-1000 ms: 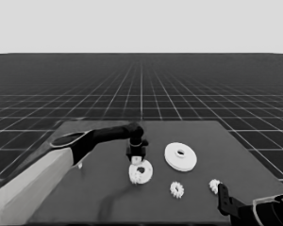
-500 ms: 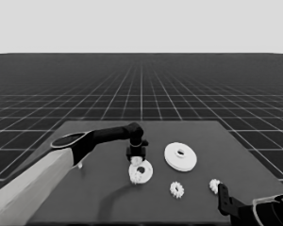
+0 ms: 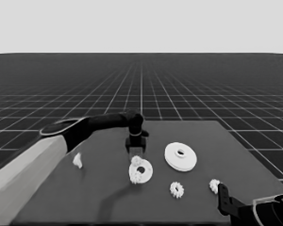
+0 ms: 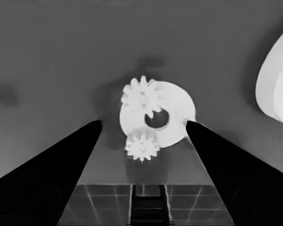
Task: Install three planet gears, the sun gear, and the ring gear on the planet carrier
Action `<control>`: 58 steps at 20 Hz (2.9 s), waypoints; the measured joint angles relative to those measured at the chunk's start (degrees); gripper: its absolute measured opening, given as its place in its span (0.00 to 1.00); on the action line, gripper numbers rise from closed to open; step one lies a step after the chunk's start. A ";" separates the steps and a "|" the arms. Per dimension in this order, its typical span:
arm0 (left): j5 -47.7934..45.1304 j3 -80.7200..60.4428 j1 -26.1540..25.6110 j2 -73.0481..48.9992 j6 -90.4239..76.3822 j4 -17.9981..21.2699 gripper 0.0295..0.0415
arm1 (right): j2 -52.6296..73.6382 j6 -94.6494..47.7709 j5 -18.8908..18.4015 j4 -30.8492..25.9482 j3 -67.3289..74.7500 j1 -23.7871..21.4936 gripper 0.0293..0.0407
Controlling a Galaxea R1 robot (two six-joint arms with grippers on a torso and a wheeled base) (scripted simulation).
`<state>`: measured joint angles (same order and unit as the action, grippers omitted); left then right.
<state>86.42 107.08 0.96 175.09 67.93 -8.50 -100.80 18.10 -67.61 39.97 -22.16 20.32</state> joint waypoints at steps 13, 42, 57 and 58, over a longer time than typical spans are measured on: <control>-47.26 -82.35 18.43 -73.75 -87.16 -9.19 0.75 | 0.00 0.00 0.00 0.00 0.00 0.00 0.81; -47.67 -83.14 18.64 -74.54 -88.03 -9.27 0.75 | -17.89 34.41 -5.72 -19.05 -46.94 -5.02 0.17; -47.67 -83.14 18.64 -74.54 -88.03 -9.27 0.75 | -52.65 65.84 -21.54 -28.79 -49.52 -20.75 0.17; -47.67 -83.14 18.64 -74.54 -88.03 -9.27 0.75 | -58.82 64.10 -21.10 -29.15 -56.26 -20.85 0.17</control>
<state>38.76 23.94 19.61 100.55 -20.10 -17.77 -159.62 82.20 -88.72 10.82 -78.42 -0.52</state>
